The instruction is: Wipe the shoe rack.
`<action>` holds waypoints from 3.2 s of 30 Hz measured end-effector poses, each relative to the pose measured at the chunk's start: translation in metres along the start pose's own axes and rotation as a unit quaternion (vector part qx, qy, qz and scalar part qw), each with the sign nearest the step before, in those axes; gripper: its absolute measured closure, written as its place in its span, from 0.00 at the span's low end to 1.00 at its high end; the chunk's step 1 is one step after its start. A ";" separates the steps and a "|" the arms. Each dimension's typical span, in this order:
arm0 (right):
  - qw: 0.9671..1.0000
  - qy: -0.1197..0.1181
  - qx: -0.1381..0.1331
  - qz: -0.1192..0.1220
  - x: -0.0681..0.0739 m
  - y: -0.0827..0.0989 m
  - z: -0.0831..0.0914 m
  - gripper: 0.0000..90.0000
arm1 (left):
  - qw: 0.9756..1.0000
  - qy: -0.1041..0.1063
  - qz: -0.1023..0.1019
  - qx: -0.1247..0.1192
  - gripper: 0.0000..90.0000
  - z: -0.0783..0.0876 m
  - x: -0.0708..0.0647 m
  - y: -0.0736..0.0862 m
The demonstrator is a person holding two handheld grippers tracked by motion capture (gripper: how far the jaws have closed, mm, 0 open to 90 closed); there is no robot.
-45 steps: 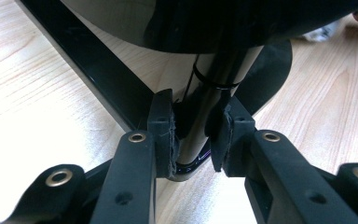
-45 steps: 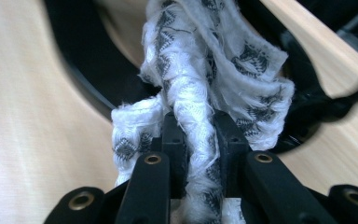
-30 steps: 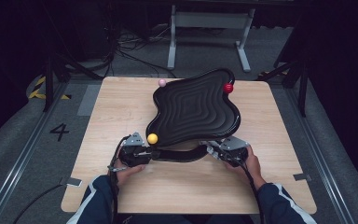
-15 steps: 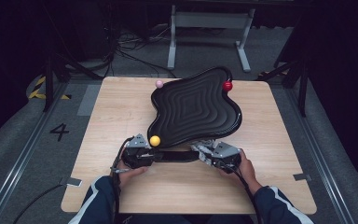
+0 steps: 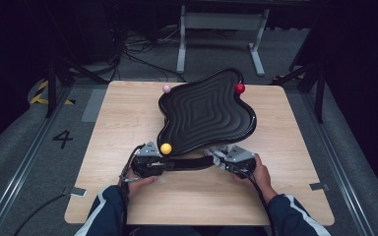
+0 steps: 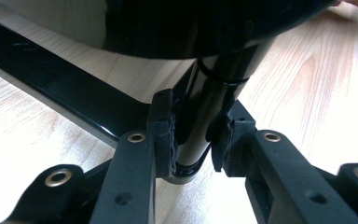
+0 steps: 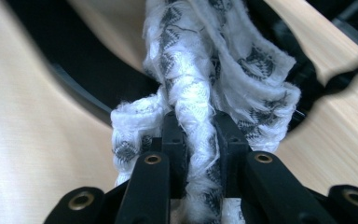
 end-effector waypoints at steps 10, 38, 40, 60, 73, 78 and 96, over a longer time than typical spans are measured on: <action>1.000 0.010 0.006 -0.017 -0.010 0.004 0.000 0.86 | 1.000 0.000 -0.001 0.003 0.79 -0.007 -0.001 0.000; 1.000 0.018 0.016 -0.006 -0.012 0.006 -0.003 0.86 | 1.000 0.001 -0.011 0.005 0.79 -0.018 -0.009 -0.003; 1.000 0.017 0.017 -0.017 -0.014 0.007 -0.002 0.86 | 1.000 0.002 -0.012 0.005 0.79 -0.020 -0.009 -0.003; 0.999 -0.045 -0.006 0.021 0.034 -0.017 -0.009 0.86 | 1.000 0.009 -0.013 0.006 0.79 -0.024 -0.013 -0.004; 0.999 0.026 0.029 0.006 -0.008 0.000 -0.008 0.86 | 1.000 0.013 -0.013 0.006 0.79 -0.025 -0.015 -0.005; 1.000 0.016 0.024 -0.004 -0.005 -0.002 -0.008 0.86 | 1.000 0.013 -0.012 0.005 0.79 -0.026 -0.015 -0.005; 0.997 -0.065 -0.008 0.029 0.050 -0.025 -0.014 0.86 | 1.000 0.024 -0.015 0.007 0.79 -0.030 -0.022 -0.005</action>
Point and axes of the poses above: each handheld gripper's, and its own axes: z roughly backward along the jaws, y roughly out of its underside, x roughly to its left, the point moved 4 cm from there along -z, roughly forward along the jaws, and after that the axes turned 12 degrees about -x, right-handed, at the moved point
